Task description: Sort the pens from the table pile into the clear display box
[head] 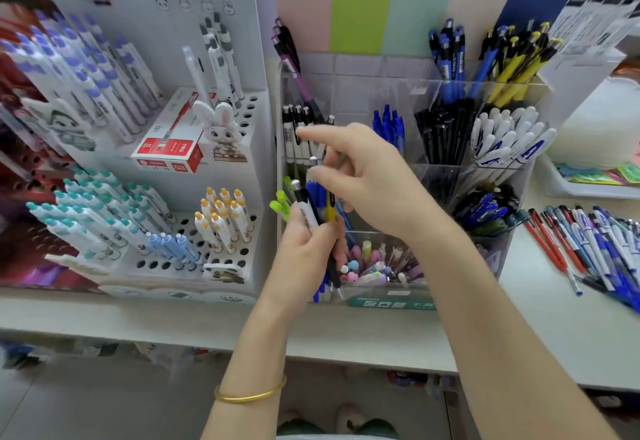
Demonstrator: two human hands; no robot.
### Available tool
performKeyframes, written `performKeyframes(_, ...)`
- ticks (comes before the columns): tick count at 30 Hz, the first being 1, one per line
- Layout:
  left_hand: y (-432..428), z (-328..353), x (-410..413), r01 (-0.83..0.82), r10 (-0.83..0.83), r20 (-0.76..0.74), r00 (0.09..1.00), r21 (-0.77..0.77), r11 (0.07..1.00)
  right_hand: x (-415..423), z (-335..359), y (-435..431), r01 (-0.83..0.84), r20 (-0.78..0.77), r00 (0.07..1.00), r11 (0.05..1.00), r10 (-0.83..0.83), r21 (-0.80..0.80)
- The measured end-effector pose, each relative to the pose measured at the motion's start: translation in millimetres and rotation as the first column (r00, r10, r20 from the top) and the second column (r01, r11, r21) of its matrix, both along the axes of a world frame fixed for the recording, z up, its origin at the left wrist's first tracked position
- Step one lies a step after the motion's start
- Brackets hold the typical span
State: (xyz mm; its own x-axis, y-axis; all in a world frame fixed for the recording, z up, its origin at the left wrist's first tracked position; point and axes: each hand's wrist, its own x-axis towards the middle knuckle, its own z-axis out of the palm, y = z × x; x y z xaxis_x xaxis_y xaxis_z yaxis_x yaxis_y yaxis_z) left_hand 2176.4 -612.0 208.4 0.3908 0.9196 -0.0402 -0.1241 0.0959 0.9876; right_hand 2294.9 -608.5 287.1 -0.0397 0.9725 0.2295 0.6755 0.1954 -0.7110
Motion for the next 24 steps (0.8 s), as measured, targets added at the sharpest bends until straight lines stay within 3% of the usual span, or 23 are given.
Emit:
performKeyframes(2, 3, 0, -9, 0.086, -0.087, -0.037, 0.996, -0.023, 0.996, 3, 5, 3, -0.057, 0.151, 0.986, 0.995, 0.07, -0.088)
performKeyframes(5, 5, 2, -18, 0.135, -0.14, -0.091, 0.986, -0.058, 0.989, 1, 1, 2, -0.041, 0.221, 0.973, 0.991, 0.069, -0.129)
performKeyframes(8, 7, 2, -22, 0.185, -0.197, -0.11, 0.974, -0.114, 0.976, -2, -3, 1, -0.009, 0.173, 0.984, 0.993, 0.03, -0.117)
performKeyframes(12, 9, 0, -24, 0.254, -0.274, -0.13, 0.953, -0.153, 0.955, 4, -3, 1, -0.009, 0.004, 1.0, 0.969, 0.01, -0.249)
performKeyframes(16, 10, 2, -23, 0.336, -0.354, -0.05, 0.934, -0.218, 0.916, 6, -4, -2, 0.02, -0.077, 0.996, 0.962, -0.043, -0.274)
performKeyframes(20, 9, 3, -18, 0.434, -0.437, 0.052, 0.898, -0.27, 0.86, 7, -11, -2, 0.147, -0.08, 0.982, 0.952, -0.174, -0.268)
performKeyframes(24, 8, 2, -15, 0.468, -0.468, 0.076, 0.881, -0.295, 0.833, 7, -17, -2, 0.184, -0.008, 0.981, 0.944, -0.194, -0.273)
